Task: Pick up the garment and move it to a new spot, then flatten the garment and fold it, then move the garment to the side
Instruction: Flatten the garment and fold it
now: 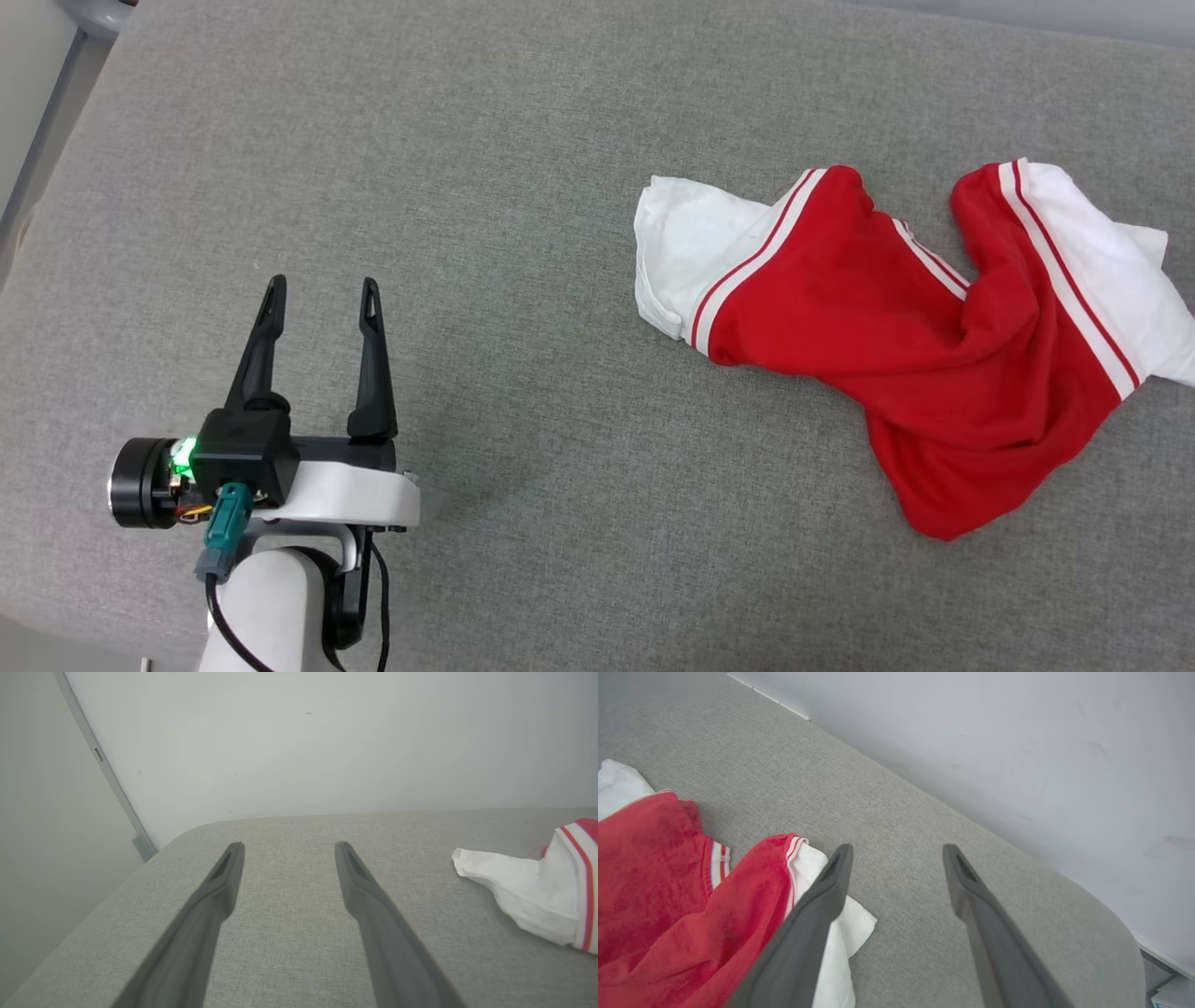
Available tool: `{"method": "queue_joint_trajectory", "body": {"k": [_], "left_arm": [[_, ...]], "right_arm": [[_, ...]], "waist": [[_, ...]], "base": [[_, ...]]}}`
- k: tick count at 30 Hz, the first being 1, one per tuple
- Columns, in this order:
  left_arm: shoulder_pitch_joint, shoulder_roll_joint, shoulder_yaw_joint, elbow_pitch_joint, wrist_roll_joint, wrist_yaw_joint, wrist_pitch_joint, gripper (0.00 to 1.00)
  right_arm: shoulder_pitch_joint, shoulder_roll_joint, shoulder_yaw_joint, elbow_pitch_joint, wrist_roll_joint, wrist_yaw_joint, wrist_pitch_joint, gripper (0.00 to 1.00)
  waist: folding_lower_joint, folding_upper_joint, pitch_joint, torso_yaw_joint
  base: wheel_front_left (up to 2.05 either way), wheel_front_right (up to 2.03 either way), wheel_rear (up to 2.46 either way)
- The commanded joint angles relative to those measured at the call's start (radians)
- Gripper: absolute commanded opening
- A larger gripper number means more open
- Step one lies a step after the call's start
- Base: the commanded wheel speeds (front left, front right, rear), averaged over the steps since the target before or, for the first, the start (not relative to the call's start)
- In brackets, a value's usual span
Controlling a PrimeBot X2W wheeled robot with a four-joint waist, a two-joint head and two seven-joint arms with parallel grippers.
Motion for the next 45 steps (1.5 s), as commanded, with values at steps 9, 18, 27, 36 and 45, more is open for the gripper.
{"method": "queue_joint_trajectory", "body": {"k": [9, 18, 27, 36, 45], "left_arm": [[-0.01, -0.004, -0.014, -0.016, 0.0, -0.009, -0.003, 1.0], [-0.035, -0.012, -0.039, -0.027, -0.009, -0.004, -0.003, 1.0], [-0.058, -0.018, -0.053, -0.037, -0.017, 0.006, -0.003, 1.0], [-0.072, -0.019, -0.045, -0.035, -0.007, 0.012, -0.003, 1.0], [-0.037, -0.002, -0.021, -0.023, 0.003, 0.007, -0.003, 1.0]], "right_arm": [[0.022, -0.066, -0.054, -0.041, 0.102, -0.001, 0.324, 1.0], [0.046, -0.018, -0.077, -0.017, 0.033, -0.001, 0.482, 1.0], [0.104, 0.026, -0.074, 0.025, -0.044, -0.001, 0.532, 1.0], [0.22, 0.052, -0.015, -0.009, -0.024, 0.005, 0.553, 0.0], [0.213, 0.039, -0.122, -0.123, -0.018, -0.001, 0.294, 0.0]], "waist": [[0.0, -0.0001, 0.033, 0.007], [0.0, -0.0001, 0.095, 0.048], [0.0, -0.0001, 0.161, 0.076], [0.0, -0.0001, 0.169, 0.062], [0.0, -0.0001, 0.063, 0.014]], "base": [[0.0, 0.0, 0.0], [0.0, 0.0, 0.0], [0.0, 0.0, 0.0], [0.0, 0.0, 0.0], [0.0, 0.0, 0.0]]}}
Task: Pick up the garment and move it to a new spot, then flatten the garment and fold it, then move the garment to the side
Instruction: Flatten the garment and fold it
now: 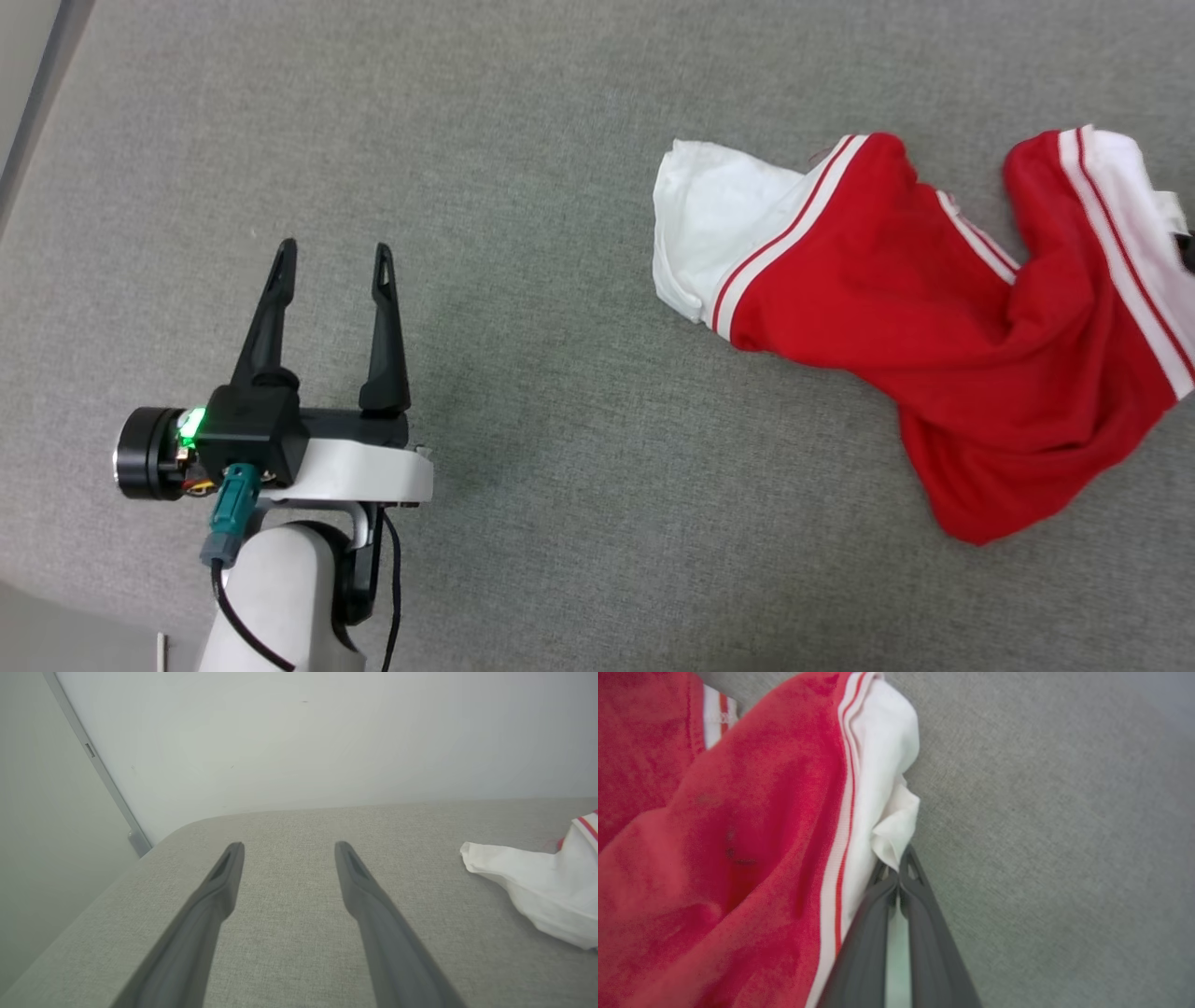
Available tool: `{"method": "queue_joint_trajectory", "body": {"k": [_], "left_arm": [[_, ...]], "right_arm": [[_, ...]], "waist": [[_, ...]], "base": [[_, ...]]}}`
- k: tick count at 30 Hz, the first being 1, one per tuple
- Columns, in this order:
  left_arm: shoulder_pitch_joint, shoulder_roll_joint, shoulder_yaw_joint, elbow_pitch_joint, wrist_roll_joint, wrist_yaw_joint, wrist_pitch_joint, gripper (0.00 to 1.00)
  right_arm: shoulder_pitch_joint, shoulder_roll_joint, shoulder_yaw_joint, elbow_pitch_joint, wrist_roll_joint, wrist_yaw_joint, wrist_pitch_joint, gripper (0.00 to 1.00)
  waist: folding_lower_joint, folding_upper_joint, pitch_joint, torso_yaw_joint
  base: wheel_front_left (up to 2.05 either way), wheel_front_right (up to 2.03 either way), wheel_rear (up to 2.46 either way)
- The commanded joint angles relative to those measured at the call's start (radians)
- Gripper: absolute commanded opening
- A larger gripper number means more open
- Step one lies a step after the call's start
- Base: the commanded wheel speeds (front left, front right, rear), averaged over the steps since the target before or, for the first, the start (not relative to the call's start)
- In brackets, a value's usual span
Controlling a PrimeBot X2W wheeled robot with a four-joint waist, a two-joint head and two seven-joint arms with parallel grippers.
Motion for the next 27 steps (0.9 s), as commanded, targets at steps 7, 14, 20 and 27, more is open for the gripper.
{"method": "queue_joint_trajectory", "body": {"k": [7, 14, 20, 27], "left_arm": [[0.061, 0.019, 0.027, -0.001, 0.005, 0.006, -0.003, 1.0], [0.096, 0.033, 0.039, -0.006, 0.005, -0.001, -0.003, 1.0], [0.113, 0.042, 0.044, -0.01, 0.007, -0.001, -0.003, 1.0], [0.102, 0.041, 0.034, -0.001, 0.009, -0.009, -0.003, 1.0]], "right_arm": [[0.15, -0.058, -0.069, -0.15, -0.003, -0.001, -0.151, 0.0], [0.354, -0.056, -0.233, -0.218, -0.003, -0.001, -0.214, 0.0], [0.535, -0.01, -0.42, -0.184, -0.006, -0.001, -0.219, 0.0], [0.651, 0.06, -0.576, -0.022, -0.033, -0.001, -0.187, 0.0]], "waist": [[0.0, 0.0, -0.112, -0.067], [0.0, 0.0, -0.158, -0.118], [0.0, 0.0, -0.175, -0.151], [0.0, 0.0, -0.177, -0.153]], "base": [[0.0, 0.0, 0.0], [0.0, 0.0, 0.0], [0.0, 0.0, 0.0], [0.0, 0.0, 0.0]]}}
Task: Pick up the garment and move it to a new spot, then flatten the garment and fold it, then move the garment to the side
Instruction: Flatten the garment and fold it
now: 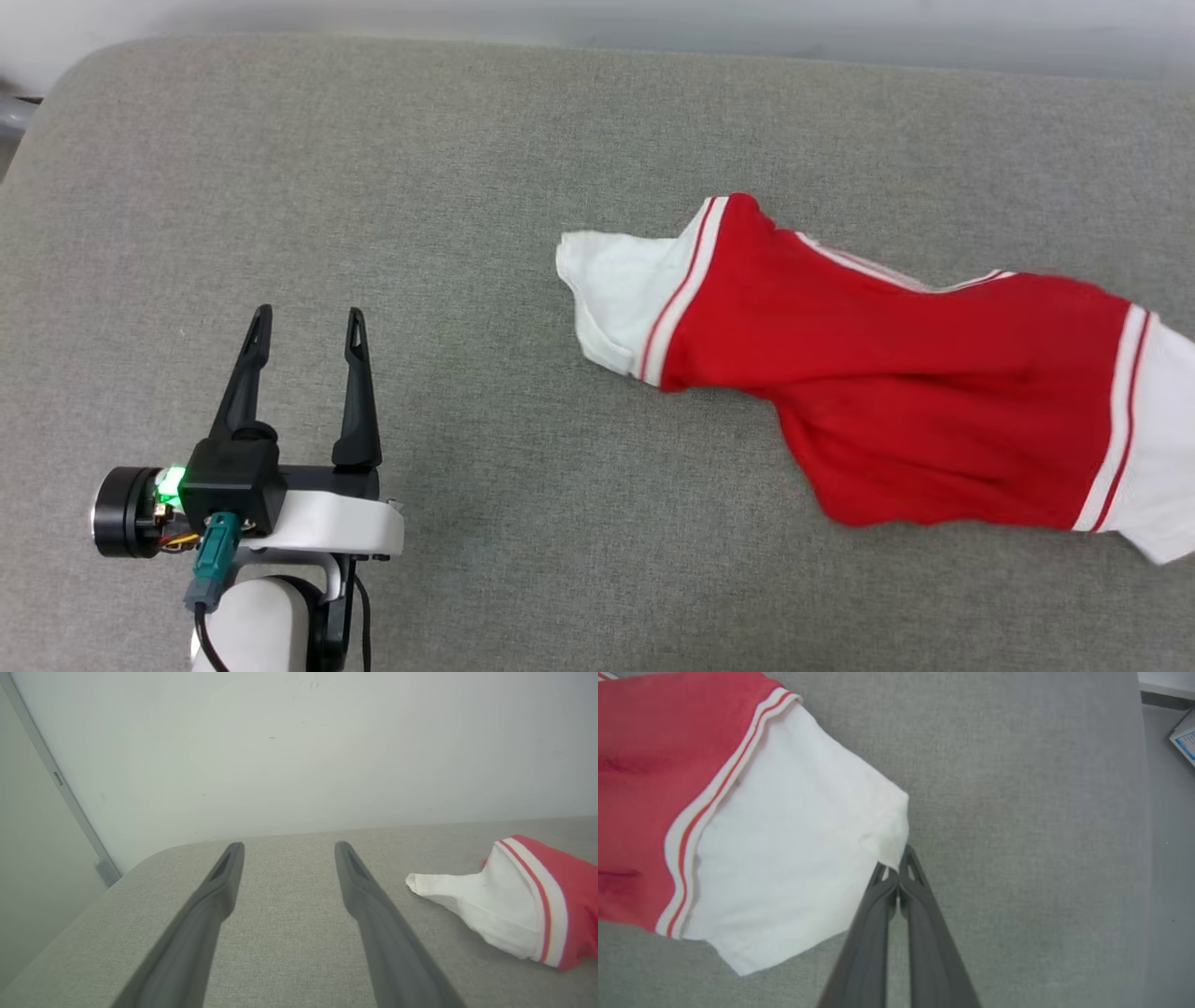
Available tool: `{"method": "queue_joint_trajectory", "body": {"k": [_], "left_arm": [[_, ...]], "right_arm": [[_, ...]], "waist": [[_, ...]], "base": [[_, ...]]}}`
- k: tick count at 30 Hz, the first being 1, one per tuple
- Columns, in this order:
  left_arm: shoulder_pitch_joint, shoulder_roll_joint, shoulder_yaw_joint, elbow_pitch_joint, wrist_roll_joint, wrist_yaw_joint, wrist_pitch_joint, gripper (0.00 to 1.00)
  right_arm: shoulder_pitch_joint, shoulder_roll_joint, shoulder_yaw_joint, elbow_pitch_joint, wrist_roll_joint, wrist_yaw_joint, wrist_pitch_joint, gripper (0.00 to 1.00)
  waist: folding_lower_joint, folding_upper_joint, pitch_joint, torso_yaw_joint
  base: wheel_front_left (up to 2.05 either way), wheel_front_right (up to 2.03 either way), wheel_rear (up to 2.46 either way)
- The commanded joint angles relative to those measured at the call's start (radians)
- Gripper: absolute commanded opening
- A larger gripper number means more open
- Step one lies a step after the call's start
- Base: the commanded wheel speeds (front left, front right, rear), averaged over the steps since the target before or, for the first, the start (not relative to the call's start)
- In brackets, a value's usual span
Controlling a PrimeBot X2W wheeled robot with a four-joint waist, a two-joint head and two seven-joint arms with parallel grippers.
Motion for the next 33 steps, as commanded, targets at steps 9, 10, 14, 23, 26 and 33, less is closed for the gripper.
{"method": "queue_joint_trajectory", "body": {"k": [9, 10, 14, 23, 26, 33], "left_arm": [[-0.001, 0.011, -0.002, 0.011, 0.005, -0.008, -0.003, 1.0], [0.015, 0.018, 0.004, 0.022, 0.003, -0.007, -0.003, 1.0], [0.019, 0.03, 0.008, 0.029, 0.001, -0.01, -0.003, 1.0], [-0.053, 0.085, 0.006, 0.073, -0.004, -0.061, -0.003, 1.0], [-0.095, 0.107, 0.001, 0.102, -0.013, -0.085, -0.003, 1.0], [-0.259, 0.167, -0.059, 0.193, -0.071, -0.15, 0.076, 1.0]], "right_arm": [[0.04, 0.119, -0.094, 0.167, -0.091, -0.001, -0.007, 0.05], [0.012, 0.149, -0.1, 0.157, -0.139, -0.001, -0.091, 1.0], [-0.001, 0.179, -0.123, 0.099, -0.194, -0.001, -0.218, 1.0], [0.016, 0.359, -0.187, -0.079, -0.414, -0.001, -0.542, 1.0], [0.037, 0.438, -0.196, -0.136, -0.47, -0.001, -0.616, 1.0], [0.093, 0.573, -0.164, -0.227, -0.559, -0.001, -0.68, 1.0]], "waist": [[0.0, 0.0, -0.008, 0.022], [0.0, 0.0, -0.034, 0.015], [0.0, 0.0, -0.064, -0.001], [0.0, 0.0, -0.106, -0.042], [0.0, 0.0, -0.115, -0.059], [0.0, 0.0, -0.114, -0.093]], "base": [[0.0, 0.0, 0.0], [0.0, 0.0, 0.0], [0.0, 0.0, 0.0], [0.0, 0.0, 0.0], [0.0, 0.0, 0.0], [0.0, 0.0, 0.0]]}}
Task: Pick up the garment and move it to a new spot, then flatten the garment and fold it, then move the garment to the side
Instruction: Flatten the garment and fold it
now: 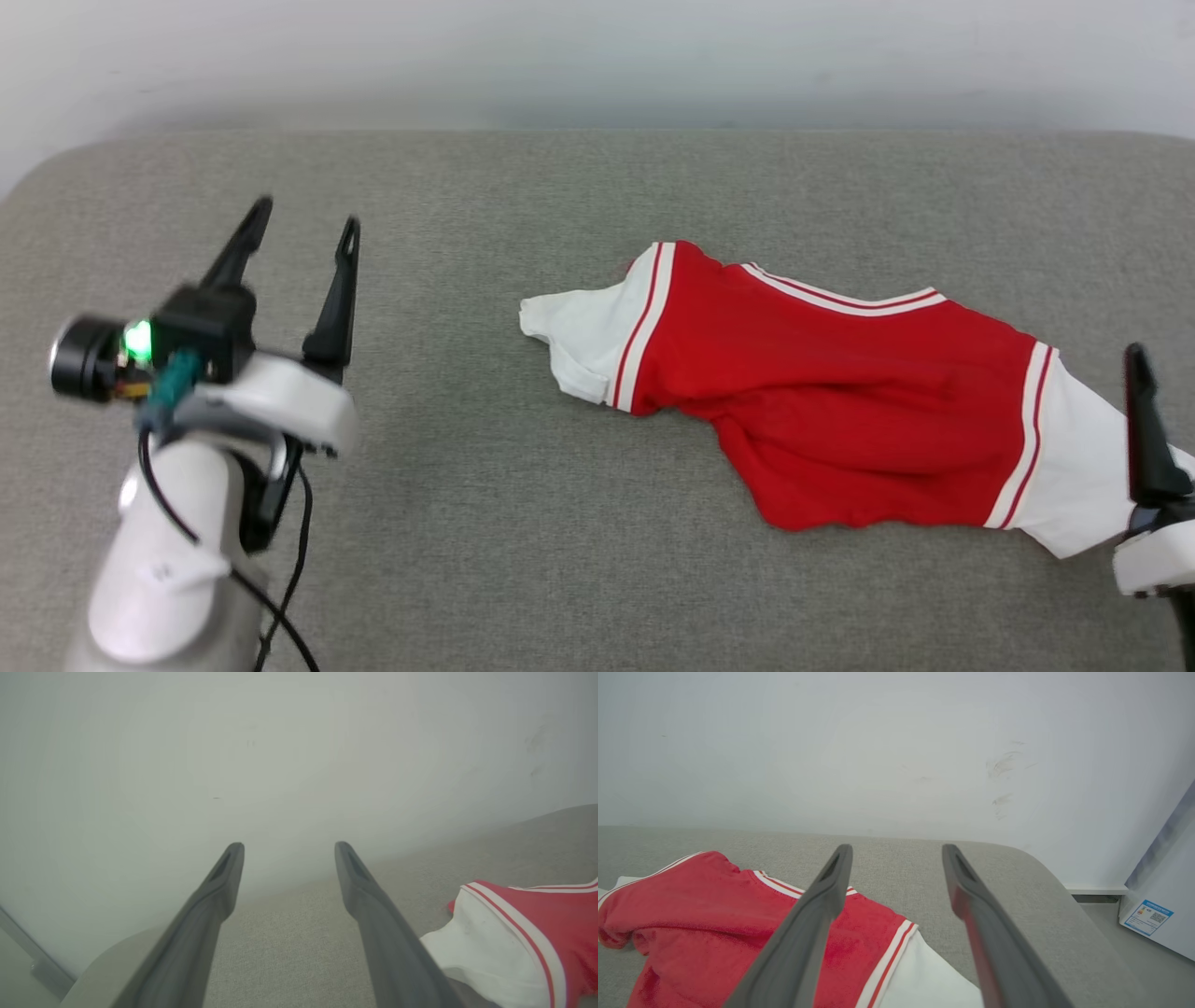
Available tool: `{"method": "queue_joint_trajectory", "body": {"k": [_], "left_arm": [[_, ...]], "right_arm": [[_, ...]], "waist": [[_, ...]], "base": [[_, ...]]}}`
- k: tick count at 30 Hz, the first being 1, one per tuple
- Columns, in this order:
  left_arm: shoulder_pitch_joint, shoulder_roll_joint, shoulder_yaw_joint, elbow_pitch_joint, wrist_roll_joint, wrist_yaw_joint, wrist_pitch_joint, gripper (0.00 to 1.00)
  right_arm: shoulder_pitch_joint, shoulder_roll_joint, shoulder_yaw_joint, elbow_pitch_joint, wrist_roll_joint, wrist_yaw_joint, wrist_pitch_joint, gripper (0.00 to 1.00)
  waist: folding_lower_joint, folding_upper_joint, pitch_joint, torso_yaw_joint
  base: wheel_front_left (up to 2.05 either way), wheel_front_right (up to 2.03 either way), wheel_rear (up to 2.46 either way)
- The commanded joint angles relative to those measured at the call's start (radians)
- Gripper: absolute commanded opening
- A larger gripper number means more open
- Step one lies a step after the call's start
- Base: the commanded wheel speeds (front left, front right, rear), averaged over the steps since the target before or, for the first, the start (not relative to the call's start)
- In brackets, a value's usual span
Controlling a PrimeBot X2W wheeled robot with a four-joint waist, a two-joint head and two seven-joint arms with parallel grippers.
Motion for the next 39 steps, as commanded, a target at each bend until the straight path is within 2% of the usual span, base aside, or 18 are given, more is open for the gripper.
{"method": "queue_joint_trajectory", "body": {"k": [1, 4, 13, 17, 24, 30, 39], "left_arm": [[-0.045, 0.018, -0.02, 0.01, -0.015, -0.007, 0.032, 1.0], [-0.138, 0.055, -0.08, 0.03, -0.071, -0.013, 0.135, 1.0], [-0.38, 0.194, -0.338, 0.084, -0.347, -0.015, 0.491, 1.0], [-0.465, 0.226, -0.443, 0.122, -0.452, -0.015, 0.65, 1.0], [-0.574, 0.271, -0.613, 0.189, -0.588, -0.015, 0.865, 1.0], [-0.64, 0.311, -0.745, 0.237, -0.645, -0.015, 0.969, 1.0], [-0.66, 0.348, -0.905, 0.308, -0.733, -0.015, 1.039, 1.0]], "right_arm": [[0.013, 0.013, 0.011, -0.01, -0.017, -0.001, -0.006, 1.0], [0.022, 0.041, 0.034, -0.02, -0.013, -0.001, -0.011, 1.0], [0.008, 0.081, 0.079, -0.023, -0.02, -0.001, -0.039, 1.0], [-0.012, 0.095, 0.093, -0.021, -0.018, -0.001, -0.044, 1.0], [-0.052, 0.103, 0.113, -0.01, -0.017, -0.001, -0.059, 1.0], [-0.084, 0.104, 0.126, 0.007, -0.018, -0.001, -0.077, 1.0], [-0.119, 0.095, 0.139, 0.036, -0.008, -0.001, -0.099, 1.0]], "waist": [[0.0, -0.0001, 0.005, -0.011], [0.0, -0.0001, 0.015, -0.029], [0.0, -0.0001, 0.064, -0.092], [0.0, -0.0001, 0.093, -0.119], [0.0, -0.0001, 0.158, -0.171], [0.0, -0.0001, 0.209, -0.204], [0.0, -0.0001, 0.254, -0.228]], "base": [[0.0, 0.0, 0.0], [0.0, 0.0, 0.0], [0.0, 0.0, 0.0], [0.0, 0.0, 0.0], [0.0, 0.0, 0.0], [0.0, 0.0, 0.0], [0.0, 0.0, 0.0]]}}
